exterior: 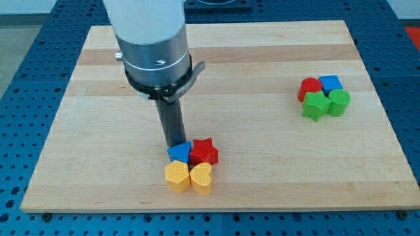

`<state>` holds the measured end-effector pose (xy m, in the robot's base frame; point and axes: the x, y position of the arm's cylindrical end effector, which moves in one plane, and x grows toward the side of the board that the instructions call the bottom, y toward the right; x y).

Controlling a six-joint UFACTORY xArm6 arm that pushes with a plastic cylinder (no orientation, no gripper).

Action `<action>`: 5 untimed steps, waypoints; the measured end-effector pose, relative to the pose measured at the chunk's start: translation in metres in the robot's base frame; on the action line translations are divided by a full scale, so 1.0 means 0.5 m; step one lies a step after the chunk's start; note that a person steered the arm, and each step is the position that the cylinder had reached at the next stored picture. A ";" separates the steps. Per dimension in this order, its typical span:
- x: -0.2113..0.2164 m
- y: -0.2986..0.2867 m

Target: Move the arm below the yellow heart

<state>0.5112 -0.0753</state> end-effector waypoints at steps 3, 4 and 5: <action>-0.097 0.123; -0.060 0.193; -0.002 0.260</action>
<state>0.5102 0.0548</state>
